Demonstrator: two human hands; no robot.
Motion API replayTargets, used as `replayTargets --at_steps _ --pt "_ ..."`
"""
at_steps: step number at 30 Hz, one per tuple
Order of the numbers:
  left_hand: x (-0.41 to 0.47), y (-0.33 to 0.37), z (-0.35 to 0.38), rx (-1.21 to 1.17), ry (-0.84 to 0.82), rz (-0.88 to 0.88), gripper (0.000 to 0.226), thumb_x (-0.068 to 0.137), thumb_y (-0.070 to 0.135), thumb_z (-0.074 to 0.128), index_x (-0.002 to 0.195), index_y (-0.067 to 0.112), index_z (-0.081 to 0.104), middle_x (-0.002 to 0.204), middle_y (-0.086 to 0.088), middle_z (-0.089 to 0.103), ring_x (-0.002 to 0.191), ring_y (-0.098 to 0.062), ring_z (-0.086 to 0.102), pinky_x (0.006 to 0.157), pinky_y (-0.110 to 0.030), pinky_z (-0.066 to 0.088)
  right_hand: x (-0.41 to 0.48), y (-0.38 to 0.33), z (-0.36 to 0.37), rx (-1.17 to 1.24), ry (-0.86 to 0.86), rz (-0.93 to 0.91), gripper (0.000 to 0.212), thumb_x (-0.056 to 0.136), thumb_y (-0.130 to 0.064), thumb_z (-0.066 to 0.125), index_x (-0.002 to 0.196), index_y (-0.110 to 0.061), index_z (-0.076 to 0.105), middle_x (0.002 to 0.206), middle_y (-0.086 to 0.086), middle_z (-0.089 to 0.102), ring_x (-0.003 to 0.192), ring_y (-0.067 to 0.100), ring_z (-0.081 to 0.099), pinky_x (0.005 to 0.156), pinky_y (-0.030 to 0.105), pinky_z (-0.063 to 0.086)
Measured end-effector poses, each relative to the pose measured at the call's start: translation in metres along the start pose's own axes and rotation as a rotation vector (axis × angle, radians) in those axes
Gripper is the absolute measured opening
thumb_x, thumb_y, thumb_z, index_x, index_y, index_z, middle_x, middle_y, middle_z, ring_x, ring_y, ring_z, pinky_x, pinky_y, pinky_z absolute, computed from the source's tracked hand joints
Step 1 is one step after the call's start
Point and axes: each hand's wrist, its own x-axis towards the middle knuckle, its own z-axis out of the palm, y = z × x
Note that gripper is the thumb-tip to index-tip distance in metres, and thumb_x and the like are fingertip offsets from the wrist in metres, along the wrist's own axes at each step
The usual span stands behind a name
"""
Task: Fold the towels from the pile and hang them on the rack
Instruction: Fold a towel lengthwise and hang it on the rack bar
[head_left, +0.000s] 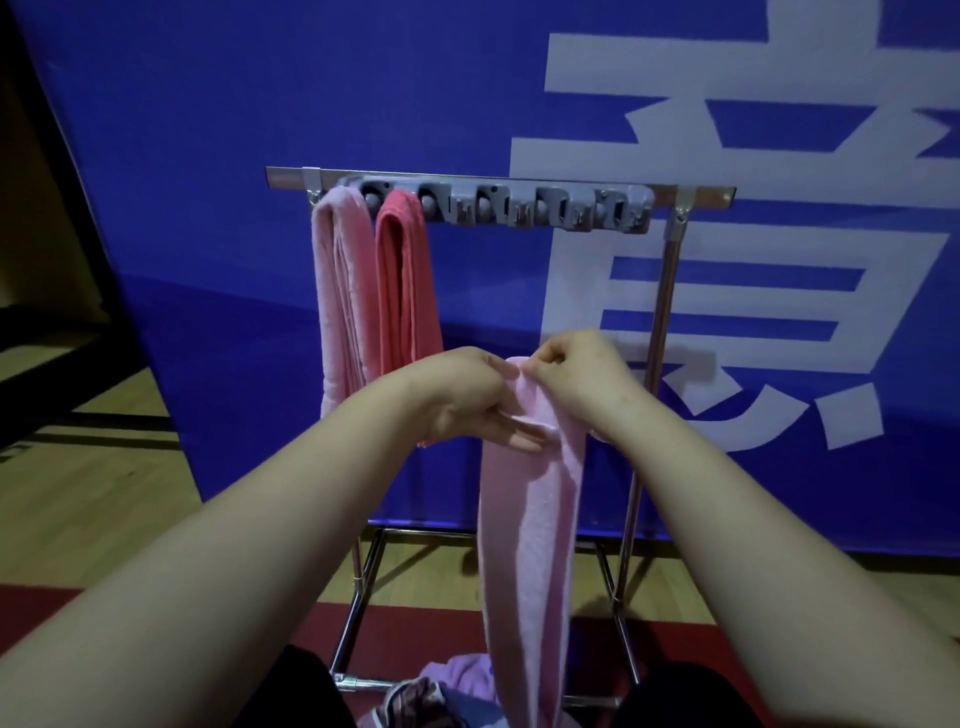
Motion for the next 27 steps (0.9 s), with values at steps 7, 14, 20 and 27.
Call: replayTargets --at_steps 7,14,20,27 --pt "0.007 0.001 0.002 0.005 0.057 0.057 0.030 0.087 -0.022 0.041 0.103 -0.001 0.055 0.099 -0.028 0.066 0.092 -0.040 0.071 0.089 -0.047 0.057 -0.007 -0.002 0.007 0.129 -0.116 -0.006 0.012 0.087 -0.023 0.070 0.090 -0.012 0.075 0.094 0.001 0.074 0.080 0.019 0.066 0.067 0.030 0.053" --pt "0.017 -0.002 -0.014 -0.061 0.158 0.036 0.030 0.087 -0.022 0.037 0.108 -0.005 0.050 0.091 -0.032 0.068 0.092 -0.043 0.070 0.093 -0.049 0.054 -0.008 0.009 -0.007 0.155 -0.239 -0.027 0.023 0.079 -0.011 0.077 0.101 -0.016 0.076 0.089 -0.002 0.074 0.085 0.009 0.070 0.082 0.028 0.058" --pt "0.022 0.000 -0.019 -0.033 0.184 0.009 0.033 0.084 -0.021 0.037 0.115 -0.017 0.049 0.093 -0.039 0.067 0.088 -0.043 0.071 0.087 -0.046 0.057 -0.007 0.011 -0.002 -0.015 -0.147 -0.174 0.015 0.086 -0.011 0.068 0.095 -0.018 0.076 0.086 -0.006 0.072 0.078 0.006 0.066 0.065 0.011 0.048" --pt "0.026 -0.004 -0.022 -0.079 0.218 -0.001 0.033 0.083 -0.019 0.039 0.115 -0.016 0.048 0.094 -0.036 0.068 0.086 -0.042 0.072 0.082 -0.045 0.059 -0.011 0.004 -0.001 0.008 -0.192 -0.220 0.017 0.082 -0.029 0.075 0.096 -0.018 0.076 0.087 -0.008 0.072 0.080 0.004 0.065 0.068 0.015 0.051"
